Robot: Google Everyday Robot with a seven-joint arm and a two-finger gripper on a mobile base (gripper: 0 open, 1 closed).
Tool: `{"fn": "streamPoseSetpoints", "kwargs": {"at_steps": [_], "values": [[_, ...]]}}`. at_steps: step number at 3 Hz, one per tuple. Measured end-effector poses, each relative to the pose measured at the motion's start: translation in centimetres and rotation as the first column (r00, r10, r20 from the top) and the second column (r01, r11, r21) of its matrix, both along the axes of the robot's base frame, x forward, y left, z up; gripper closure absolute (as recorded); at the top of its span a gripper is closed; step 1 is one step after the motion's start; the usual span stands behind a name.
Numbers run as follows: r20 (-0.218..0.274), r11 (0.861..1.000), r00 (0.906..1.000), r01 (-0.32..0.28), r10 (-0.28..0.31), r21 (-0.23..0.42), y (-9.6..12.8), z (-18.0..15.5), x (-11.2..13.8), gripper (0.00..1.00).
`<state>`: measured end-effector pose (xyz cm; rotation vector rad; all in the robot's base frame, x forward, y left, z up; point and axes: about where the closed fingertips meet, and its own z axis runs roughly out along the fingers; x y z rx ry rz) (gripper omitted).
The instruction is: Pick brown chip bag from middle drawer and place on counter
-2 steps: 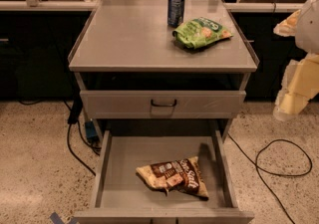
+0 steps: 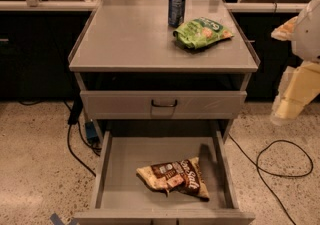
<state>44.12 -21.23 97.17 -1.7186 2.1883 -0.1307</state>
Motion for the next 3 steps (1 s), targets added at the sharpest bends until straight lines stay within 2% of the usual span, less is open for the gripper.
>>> {"fn": "streamPoseSetpoints", "kwargs": {"at_steps": [1, 3], "values": [[0.002, 0.999, 0.9997, -0.026, 0.026, 0.020, 0.5, -3.1, 0.2, 0.00], [-0.032, 0.995, 0.9968, -0.071, 0.073, 0.068, 2.3, -10.6, 0.8, 0.00]]}}
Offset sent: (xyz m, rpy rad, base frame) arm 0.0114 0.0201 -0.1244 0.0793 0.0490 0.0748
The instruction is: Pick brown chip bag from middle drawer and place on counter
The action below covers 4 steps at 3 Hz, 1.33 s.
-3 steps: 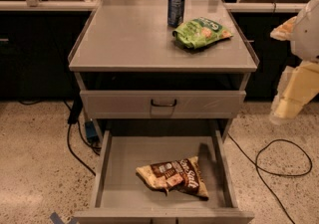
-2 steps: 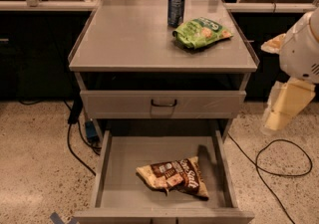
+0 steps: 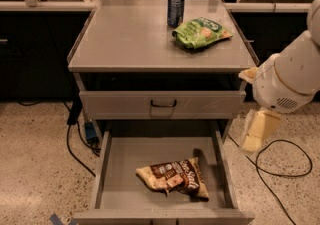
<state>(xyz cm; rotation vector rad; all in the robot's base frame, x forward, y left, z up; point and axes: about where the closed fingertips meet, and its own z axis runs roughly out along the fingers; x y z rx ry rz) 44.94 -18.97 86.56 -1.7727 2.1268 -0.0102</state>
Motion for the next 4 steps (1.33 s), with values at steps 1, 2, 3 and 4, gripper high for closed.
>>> {"fn": "streamPoseSetpoints", "kwargs": {"at_steps": [1, 2, 3, 4], "values": [[0.001, 1.000, 1.0000, -0.005, 0.005, 0.017, 2.2, -5.2, -0.1, 0.00], [0.001, 1.000, 1.0000, -0.006, 0.005, 0.017, 2.2, -5.2, -0.1, 0.00], [0.014, 1.000, 0.9997, -0.021, 0.021, 0.008, 2.2, -6.4, -0.1, 0.00], [0.022, 0.999, 0.9993, -0.030, 0.031, -0.017, 1.8, -9.3, 0.1, 0.00]]}}
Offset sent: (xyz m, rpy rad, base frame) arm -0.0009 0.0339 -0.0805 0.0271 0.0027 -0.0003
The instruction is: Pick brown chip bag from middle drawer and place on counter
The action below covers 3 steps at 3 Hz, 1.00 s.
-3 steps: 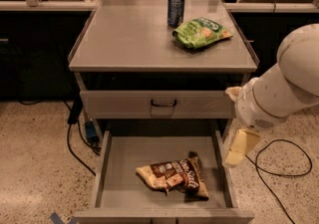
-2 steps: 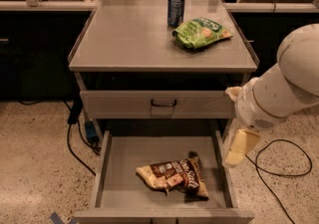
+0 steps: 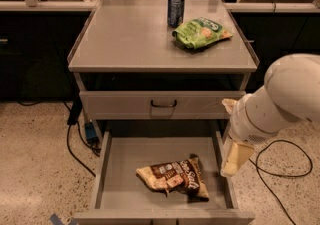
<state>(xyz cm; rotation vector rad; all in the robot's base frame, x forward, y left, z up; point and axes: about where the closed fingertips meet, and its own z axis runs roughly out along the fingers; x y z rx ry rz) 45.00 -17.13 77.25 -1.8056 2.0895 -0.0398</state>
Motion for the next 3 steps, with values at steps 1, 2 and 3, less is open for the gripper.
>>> {"fn": "streamPoseSetpoints", "kwargs": {"at_steps": [1, 2, 3], "values": [[-0.019, 1.000, 0.9998, -0.002, 0.002, -0.016, -0.3, -3.8, 0.3, 0.00], [-0.026, 1.000, 0.9996, -0.005, 0.006, 0.008, -0.2, -7.1, 1.0, 0.00], [-0.053, 0.997, 0.9983, -0.019, 0.023, 0.068, 1.0, -12.0, 1.8, 0.00]]}}
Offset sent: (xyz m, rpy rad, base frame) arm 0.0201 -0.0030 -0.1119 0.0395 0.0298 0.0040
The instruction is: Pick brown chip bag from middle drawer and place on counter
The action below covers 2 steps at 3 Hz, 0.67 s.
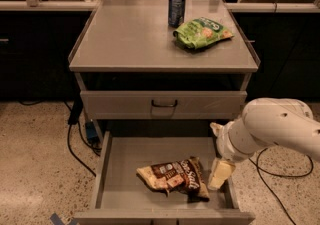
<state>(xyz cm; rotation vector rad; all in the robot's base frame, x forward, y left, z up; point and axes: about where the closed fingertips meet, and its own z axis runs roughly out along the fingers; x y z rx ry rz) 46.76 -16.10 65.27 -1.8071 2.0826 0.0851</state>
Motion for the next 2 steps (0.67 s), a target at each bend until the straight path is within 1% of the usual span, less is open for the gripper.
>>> {"fn": "streamPoseSetpoints", "kwargs": {"at_steps": [1, 2], "values": [[0.000, 1.000, 1.0000, 0.000, 0.000, 0.000, 0.0, 0.0, 0.0, 0.00], [-0.027, 0.999, 0.9991, -0.032, 0.033, 0.010, 1.1, -2.1, 0.2, 0.00]]}}
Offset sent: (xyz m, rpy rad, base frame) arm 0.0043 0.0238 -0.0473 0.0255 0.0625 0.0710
